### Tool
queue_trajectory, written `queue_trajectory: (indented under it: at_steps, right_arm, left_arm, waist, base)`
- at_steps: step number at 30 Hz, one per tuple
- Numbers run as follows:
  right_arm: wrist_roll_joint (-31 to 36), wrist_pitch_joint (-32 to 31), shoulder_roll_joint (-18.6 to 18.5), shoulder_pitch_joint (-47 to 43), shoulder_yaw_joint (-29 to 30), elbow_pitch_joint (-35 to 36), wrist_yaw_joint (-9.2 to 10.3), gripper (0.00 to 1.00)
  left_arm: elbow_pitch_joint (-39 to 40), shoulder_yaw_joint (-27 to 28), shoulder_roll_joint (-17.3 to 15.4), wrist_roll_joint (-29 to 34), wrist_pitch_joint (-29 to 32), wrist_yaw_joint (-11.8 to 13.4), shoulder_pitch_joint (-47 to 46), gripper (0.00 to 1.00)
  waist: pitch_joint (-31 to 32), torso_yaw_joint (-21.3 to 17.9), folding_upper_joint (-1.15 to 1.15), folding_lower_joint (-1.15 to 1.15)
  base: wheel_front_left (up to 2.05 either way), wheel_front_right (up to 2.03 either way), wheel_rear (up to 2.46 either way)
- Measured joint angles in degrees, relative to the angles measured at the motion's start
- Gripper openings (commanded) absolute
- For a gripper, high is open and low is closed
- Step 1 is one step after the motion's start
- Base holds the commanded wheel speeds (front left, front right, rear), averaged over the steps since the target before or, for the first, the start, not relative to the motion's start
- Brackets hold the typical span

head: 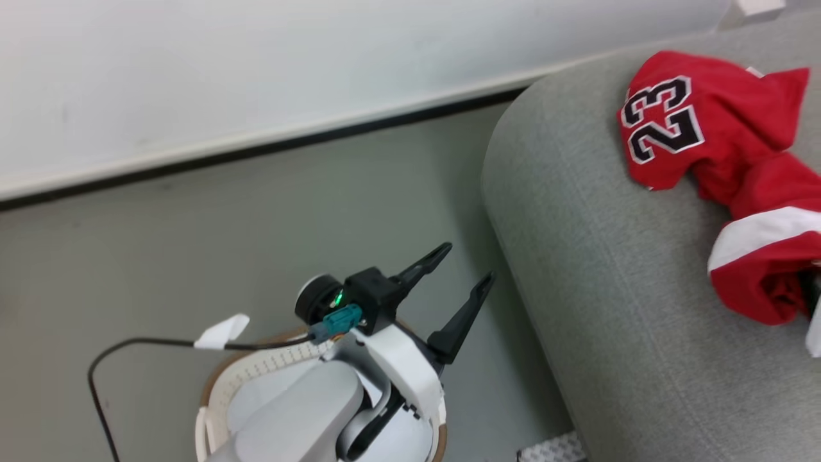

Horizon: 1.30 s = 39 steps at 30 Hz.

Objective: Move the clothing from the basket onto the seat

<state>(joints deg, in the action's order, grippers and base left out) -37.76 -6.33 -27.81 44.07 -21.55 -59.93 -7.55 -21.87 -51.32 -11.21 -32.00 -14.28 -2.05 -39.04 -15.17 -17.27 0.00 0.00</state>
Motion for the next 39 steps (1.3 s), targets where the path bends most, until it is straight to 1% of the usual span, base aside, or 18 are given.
queue_trajectory:
  at_steps: [3, 5, 10, 14, 18, 22, 25, 27, 31, 34, 35, 37, 39]
  right_arm:
    - [-3.1, -2.4, -0.5, -1.9, -3.2, 3.8, 0.00, 1.00]
    - [-4.4, -3.8, -2.2, -3.6, -5.7, 6.0, -0.01, 1.00]
    - [-7.5, -5.2, -6.9, -6.8, -9.2, 12.3, -0.01, 1.00]
    - [-10.4, -2.4, -9.6, -8.1, -9.5, 19.4, 0.00, 1.00]
    - [-12.0, 0.5, -11.8, -10.2, -9.3, 26.1, 0.00, 1.00]
    - [-12.8, 3.9, -12.5, -12.4, -7.4, 32.1, 0.00, 1.00]
    - [-13.8, 7.1, -11.0, -13.6, -5.2, 37.2, 0.00, 1.00]
    - [-13.3, 8.4, -9.7, -15.0, -4.3, 40.0, 0.00, 1.00]
    - [-10.7, 11.3, -5.8, -17.9, -1.1, 43.3, 0.00, 1.00]
    - [-7.0, 15.2, -2.3, -21.6, 3.0, 43.4, 0.00, 1.00]
    - [-6.0, 16.3, -0.7, -22.8, 4.2, 43.2, 0.00, 1.00]
    - [-3.5, 17.6, 2.1, -25.4, 5.6, 42.9, 0.00, 1.00]
    - [-1.1, 18.6, 4.3, -27.9, 7.2, 42.0, 0.00, 1.00]
  left_arm:
    - [-0.4, 0.7, 0.1, -0.6, -0.4, 0.1, 1.7, 1.00]
    - [-0.6, 1.1, 0.0, -1.2, -0.5, 0.3, 3.3, 1.00]
    - [0.1, 2.9, -0.2, -1.8, -0.7, 1.4, 6.6, 1.00]
    - [1.6, 5.1, -1.1, -2.2, -0.8, 2.5, 8.9, 1.00]
    - [3.5, 9.6, -3.0, -2.4, -0.8, 4.4, 10.8, 1.00]
    - [5.6, 14.5, -5.0, -2.5, -0.9, 6.2, 13.4, 1.00]
    - [7.4, 18.7, -6.6, -2.5, -0.9, 7.5, 15.7, 1.00]
    - [8.2, 21.8, -7.5, -2.5, -0.9, 8.3, 17.8, 1.00]
    - [9.6, 27.5, -7.4, -4.2, -0.8, 9.2, 22.9, 1.00]
    - [10.9, 31.2, -6.2, -4.0, -0.9, 9.1, 25.9, 1.00]
    - [11.3, 32.2, -5.5, -3.8, -0.9, 8.9, 26.7, 1.00]
    - [11.8, 34.2, -4.3, -3.1, -0.9, 7.3, 28.5, 1.00]
    - [11.3, 36.1, -3.1, -1.3, -0.9, 7.1, 30.4, 1.00]
  waist:
    - [2.5, -0.4, 0.00, 0.00]
    - [4.4, -0.7, 0.00, 0.00]
    - [8.9, -0.8, 0.00, -0.02]
    - [11.6, 0.1, 0.00, -0.02]
    - [13.2, 2.2, 0.00, -0.02]
    - [14.7, 4.7, 0.00, -0.02]
    - [15.6, 6.8, 0.00, -0.02]
    - [16.2, 8.2, 0.00, -0.02]
    - [17.1, 10.7, 0.00, -0.01]
    - [17.5, 12.8, 0.00, -0.01]
    - [17.6, 13.5, 0.00, -0.01]
    - [17.7, 14.8, 0.00, -0.01]
    - [18.0, 15.9, 0.00, -0.01]
  base:
    - [0.00, 0.00, 0.00]
    - [0.00, 0.00, 0.00]
    - [0.00, 0.00, 0.00]
    - [0.00, 0.00, 0.00]
    - [0.00, 0.00, 0.00]
    - [0.00, 0.00, 0.00]
    - [0.00, 0.00, 0.00]
    - [0.00, 0.00, 0.00]
    - [0.00, 0.00, 0.00]
    - [0.00, 0.00, 0.00]
    - [0.00, 0.00, 0.00]
    - [0.00, 0.00, 0.00]
    - [0.00, 0.00, 0.00]
